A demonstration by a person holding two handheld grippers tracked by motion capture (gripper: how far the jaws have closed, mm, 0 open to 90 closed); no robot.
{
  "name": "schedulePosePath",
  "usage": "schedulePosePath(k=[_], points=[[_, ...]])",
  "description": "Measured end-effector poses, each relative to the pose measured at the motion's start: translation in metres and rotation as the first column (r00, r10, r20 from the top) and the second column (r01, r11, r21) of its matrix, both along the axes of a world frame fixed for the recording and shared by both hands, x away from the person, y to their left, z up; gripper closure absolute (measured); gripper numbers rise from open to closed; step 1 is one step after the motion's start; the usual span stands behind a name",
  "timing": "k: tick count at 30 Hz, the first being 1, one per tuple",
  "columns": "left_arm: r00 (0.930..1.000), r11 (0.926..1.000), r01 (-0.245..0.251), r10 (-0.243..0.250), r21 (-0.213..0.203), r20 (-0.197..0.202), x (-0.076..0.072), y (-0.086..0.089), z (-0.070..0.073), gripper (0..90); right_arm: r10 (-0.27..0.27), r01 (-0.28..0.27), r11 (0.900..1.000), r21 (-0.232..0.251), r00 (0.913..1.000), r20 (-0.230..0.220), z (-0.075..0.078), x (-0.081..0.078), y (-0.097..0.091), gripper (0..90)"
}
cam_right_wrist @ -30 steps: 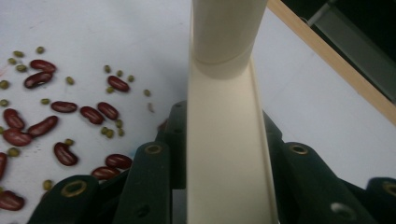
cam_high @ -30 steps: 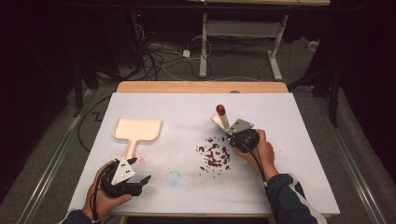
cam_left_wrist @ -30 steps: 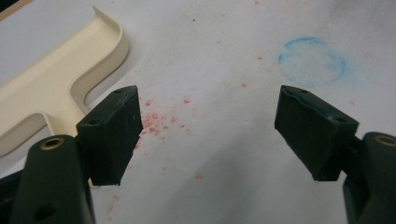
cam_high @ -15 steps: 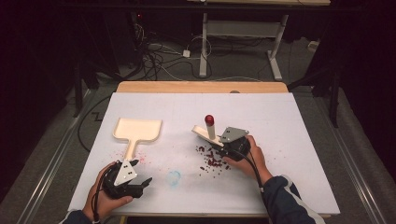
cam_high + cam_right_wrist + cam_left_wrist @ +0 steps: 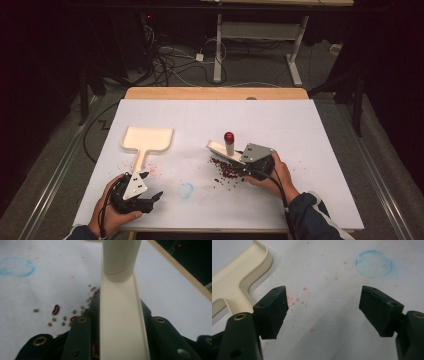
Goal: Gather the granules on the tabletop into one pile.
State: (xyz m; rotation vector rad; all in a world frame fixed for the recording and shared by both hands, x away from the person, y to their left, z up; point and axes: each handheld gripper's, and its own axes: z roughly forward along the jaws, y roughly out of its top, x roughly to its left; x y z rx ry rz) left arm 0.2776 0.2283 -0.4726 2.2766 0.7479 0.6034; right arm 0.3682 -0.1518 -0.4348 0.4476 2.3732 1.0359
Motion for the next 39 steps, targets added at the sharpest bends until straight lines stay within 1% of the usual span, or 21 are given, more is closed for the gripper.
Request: schedulePosePath(k=[5,7,9,12,14,15,17,18,20,21,22,23,26,28,30,32,33,34,36,37,39], points=[[1.0,1.0,0.0,0.0,-0.003,0.008,0.001,-0.002,0.0,22.4,-0.025,0.024,0.9978,0.062,0.9996,0.011,0.016,-0.004,-0.01,67.9],[1.0,1.0,0.0,0.0,-0.002,0.006,0.001,-0.002,0.0,22.4,-0.014,0.016,0.995,0.099,0.9998,-0.012,0.024,-0.011,-0.011,67.9],[1.0,1.0,0.0,0.0,0.0,0.004,0.001,-0.002,-0.001,22.4,0.008,-0.002,0.9927,0.12,0.9991,-0.042,0.031,-0.019,-0.009,67.9],[1.0,1.0,0.0,0.0,0.0,0.006,0.0,-0.001,0.0,22.4,0.062,-0.047,0.9887,0.143,0.9927,-0.104,0.034,-0.034,-0.003,67.9],[1.0,1.0,-0.008,0.008,-0.005,0.0,0.0,0.0,-0.001,22.4,0.111,-0.083,0.9818,0.171,0.9811,-0.159,0.032,-0.043,0.001,67.9],[0.9999,1.0,-0.007,0.007,-0.002,0.009,0.0,0.001,0.0,22.4,0.136,-0.104,0.9788,0.177,0.9741,-0.18,0.03,-0.048,0.003,67.9],[0.9999,1.0,-0.007,0.008,-0.003,0.012,0.0,0.002,0.0,22.4,0.176,-0.141,0.9754,0.17,0.9613,-0.212,0.026,-0.059,0.008,67.9],[1.0,0.9999,-0.009,0.009,-0.006,0.002,-0.001,0.002,0.0,22.4,0.195,-0.157,0.972,0.175,0.9528,-0.232,0.023,-0.063,0.01,67.9],[1.0,1.0,-0.006,0.006,-0.005,0.005,-0.001,0.002,0.0,22.3,0.225,-0.179,0.9664,0.184,0.935,-0.274,0.017,-0.069,0.015,67.9],[0.9999,1.0,-0.002,0.002,0.002,0.016,0.0,0.002,0.0,22.4,0.234,-0.189,0.9659,0.177,0.9284,-0.289,0.014,-0.071,0.018,67.9],[0.9999,1.0,-0.002,0.002,0.008,0.017,0.0,0.001,0.0,22.4,0.236,-0.195,0.9675,0.162,0.9254,-0.297,0.01,-0.072,0.02,67.9],[1.0,0.9999,-0.002,0.002,0.013,0.005,0.0,0.001,0.0,22.4,0.233,-0.192,0.9684,0.16,0.9228,-0.307,0.006,-0.072,0.022,67.9],[1.0,0.9997,0.001,-0.001,0.023,0.004,0.0,0.0,-0.001,22.4,0.231,-0.186,0.9692,0.162,0.9118,-0.339,-0.005,-0.068,0.025,67.9],[1.0,0.9998,0.001,-0.001,0.022,0.005,0.0,0.0,-0.002,22.4,0.225,-0.175,0.9693,0.173,0.9132,-0.339,-0.008,-0.065,0.025,68.0],[1.0,0.9997,0.003,-0.003,0.025,0.002,0.0,0.0,-0.002,22.4,0.205,-0.159,0.9739,0.162,0.9238,-0.324,-0.009,-0.06,0.023,67.9],[1.0,0.9996,0.005,-0.005,0.027,0.001,0.0,0.0,-0.002,22.4,0.187,-0.142,0.9771,0.159,0.9285,-0.321,-0.009,-0.055,0.02,67.9],[1.0,0.9996,0.006,-0.006,0.027,0.001,0.0,0.0,-0.002,22.3,0.181,-0.14,0.9788,0.149,0.9329,-0.311,-0.01,-0.051,0.018,67.8],[1.0,0.9997,0.005,-0.005,0.023,0.002,0.0,0.0,-0.002,22.4,0.176,-0.132,0.9793,0.153,0.9308,-0.32,-0.01,-0.048,0.016,67.8],[1.0,0.9996,0.007,-0.007,0.026,0.004,0.0,0.0,-0.002,22.4,0.157,-0.115,0.9827,0.145,0.9332,-0.323,-0.01,-0.042,0.013,67.7],[1.0,0.9996,0.007,-0.007,0.026,0.004,0.0,-0.001,-0.002,22.4,0.15,-0.106,0.9833,0.148,0.9322,-0.329,-0.01,-0.039,0.011,67.7],[1.0,0.9995,0.008,-0.008,0.03,0.005,0.0,0.0,-0.001,22.4,0.126,-0.086,0.9866,0.139,0.941,-0.314,-0.01,-0.034,0.007,67.6]])
